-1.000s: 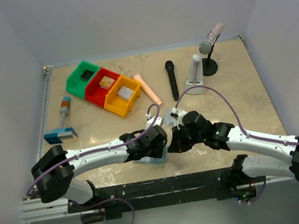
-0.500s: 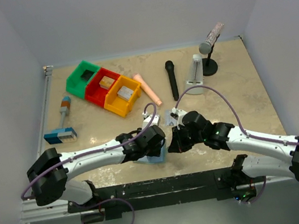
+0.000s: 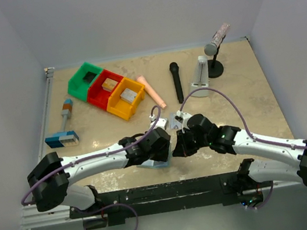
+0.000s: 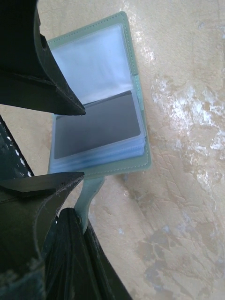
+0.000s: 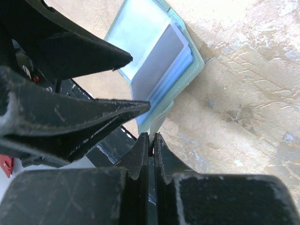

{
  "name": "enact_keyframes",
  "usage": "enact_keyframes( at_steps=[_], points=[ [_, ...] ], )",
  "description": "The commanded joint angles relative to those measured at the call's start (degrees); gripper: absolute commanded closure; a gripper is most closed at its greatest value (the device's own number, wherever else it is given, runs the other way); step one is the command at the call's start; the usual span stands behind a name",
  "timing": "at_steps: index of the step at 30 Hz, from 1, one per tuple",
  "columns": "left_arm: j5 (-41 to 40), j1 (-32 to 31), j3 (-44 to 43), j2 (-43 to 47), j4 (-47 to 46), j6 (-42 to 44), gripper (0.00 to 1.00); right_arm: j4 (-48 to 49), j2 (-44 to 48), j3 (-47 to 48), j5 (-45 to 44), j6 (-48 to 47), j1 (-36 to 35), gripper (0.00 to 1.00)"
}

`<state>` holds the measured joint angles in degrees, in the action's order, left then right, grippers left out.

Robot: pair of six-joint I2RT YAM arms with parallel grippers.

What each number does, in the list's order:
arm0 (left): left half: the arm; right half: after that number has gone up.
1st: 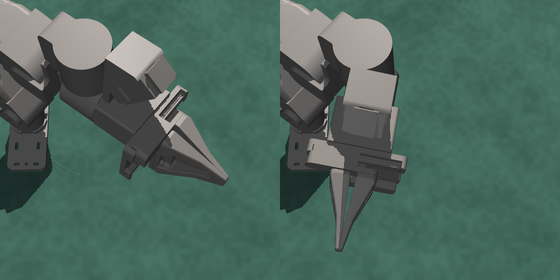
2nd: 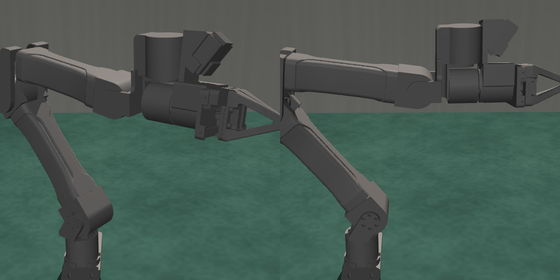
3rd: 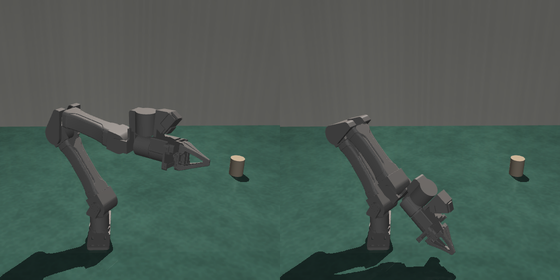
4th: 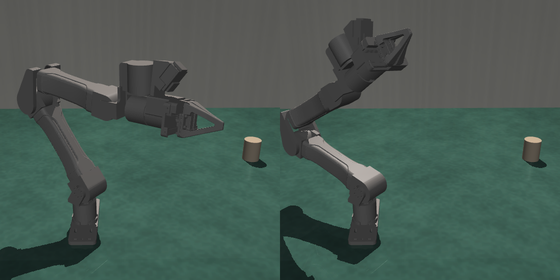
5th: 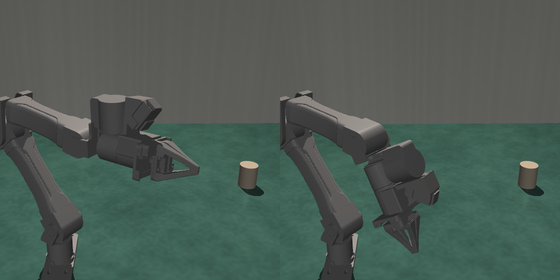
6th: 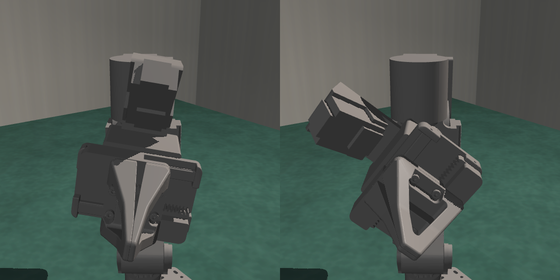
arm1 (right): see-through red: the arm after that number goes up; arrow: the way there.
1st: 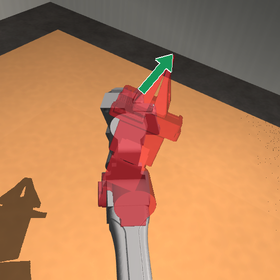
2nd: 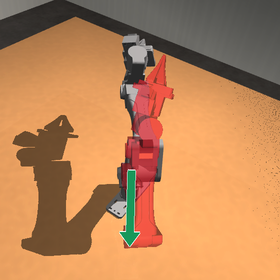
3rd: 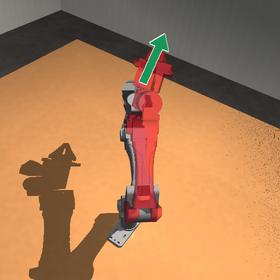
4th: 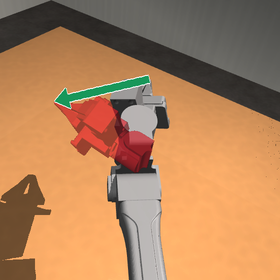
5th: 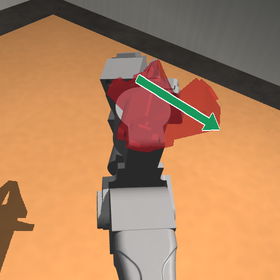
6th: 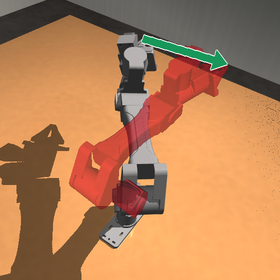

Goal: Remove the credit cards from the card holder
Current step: Remove the credit card from the card holder.

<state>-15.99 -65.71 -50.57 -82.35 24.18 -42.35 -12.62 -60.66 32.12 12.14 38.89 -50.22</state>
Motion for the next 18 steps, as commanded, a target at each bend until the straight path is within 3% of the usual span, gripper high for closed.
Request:
enact_keyframes(
  at_steps=[1,11,18],
  points=[
    [3.3,-0.2,0.4,2.6,-3.7,2.1,0.44,0.8,0.2,1.3,-0.2,-0.8,-0.2,1.0],
    [-2.5,-0.2,0.6,2.9,-0.2,1.7,0.44,0.4,0.5,1.6,-0.3,-0.8,-0.2,1.0],
    [-2.2,-0.2,3.1,2.5,-1.1,1.7,0.44,0.2,0.7,1.5,-0.4,-0.8,-0.1,1.0]
  ],
)
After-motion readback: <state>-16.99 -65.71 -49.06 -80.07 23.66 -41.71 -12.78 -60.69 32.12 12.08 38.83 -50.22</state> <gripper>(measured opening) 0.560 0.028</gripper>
